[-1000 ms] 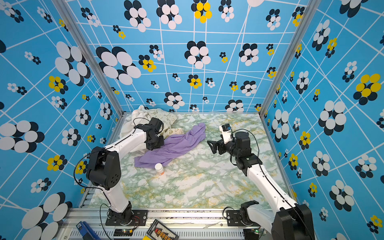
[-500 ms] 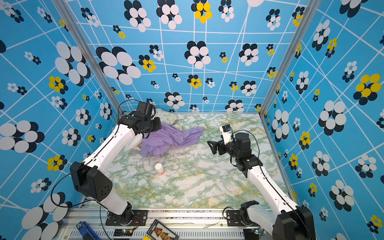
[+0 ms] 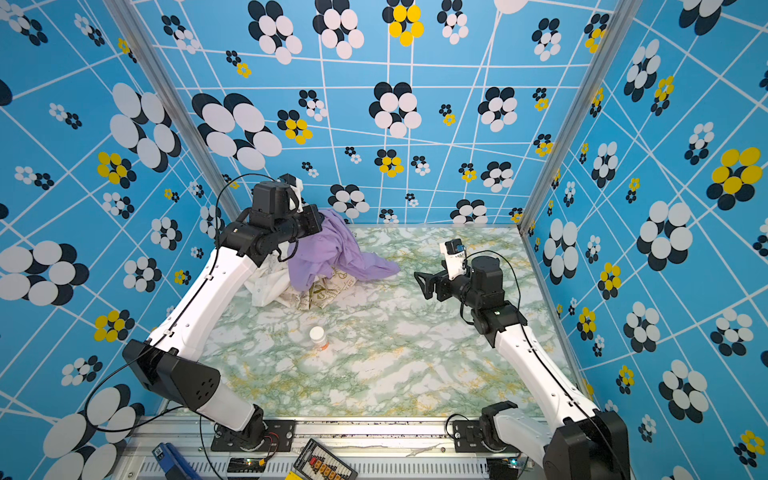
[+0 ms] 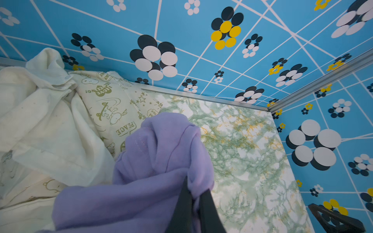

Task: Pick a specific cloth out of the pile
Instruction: 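Lift the purple cloth with the left gripper while the right gripper grasps it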

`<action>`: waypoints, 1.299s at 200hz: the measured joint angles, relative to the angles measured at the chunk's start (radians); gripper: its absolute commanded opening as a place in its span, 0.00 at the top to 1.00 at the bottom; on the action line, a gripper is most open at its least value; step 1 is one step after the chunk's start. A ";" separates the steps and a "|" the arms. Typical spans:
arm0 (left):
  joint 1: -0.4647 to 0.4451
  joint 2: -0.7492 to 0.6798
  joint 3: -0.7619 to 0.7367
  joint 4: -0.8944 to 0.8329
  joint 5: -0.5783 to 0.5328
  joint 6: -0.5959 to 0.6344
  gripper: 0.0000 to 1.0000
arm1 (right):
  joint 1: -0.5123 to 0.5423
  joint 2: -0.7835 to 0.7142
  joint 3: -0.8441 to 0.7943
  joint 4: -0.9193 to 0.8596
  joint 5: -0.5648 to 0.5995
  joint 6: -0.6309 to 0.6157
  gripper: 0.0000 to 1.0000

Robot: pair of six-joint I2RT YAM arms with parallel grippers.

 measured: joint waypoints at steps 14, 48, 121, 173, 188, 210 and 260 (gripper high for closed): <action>0.000 0.000 0.023 0.039 0.042 -0.009 0.99 | 0.000 0.012 0.016 0.000 0.000 0.004 0.01; 0.000 0.033 0.114 0.119 0.156 -0.042 1.00 | 0.012 0.056 0.093 -0.001 -0.009 0.018 0.01; -0.061 0.211 0.219 0.141 0.288 -0.111 1.00 | 0.076 0.194 0.309 0.002 -0.058 0.050 0.11; -0.114 0.284 0.249 0.126 0.291 -0.152 1.00 | 0.172 0.315 0.417 -0.002 -0.052 0.071 0.26; -0.123 0.294 0.260 0.127 0.291 -0.162 1.00 | 0.190 0.349 0.439 -0.006 -0.035 0.083 0.31; -0.129 0.296 0.262 0.127 0.294 -0.171 1.00 | 0.200 0.402 0.486 -0.024 -0.002 0.108 0.41; -0.129 0.296 0.261 0.127 0.299 -0.181 1.00 | 0.208 0.513 0.584 -0.045 0.031 0.164 0.78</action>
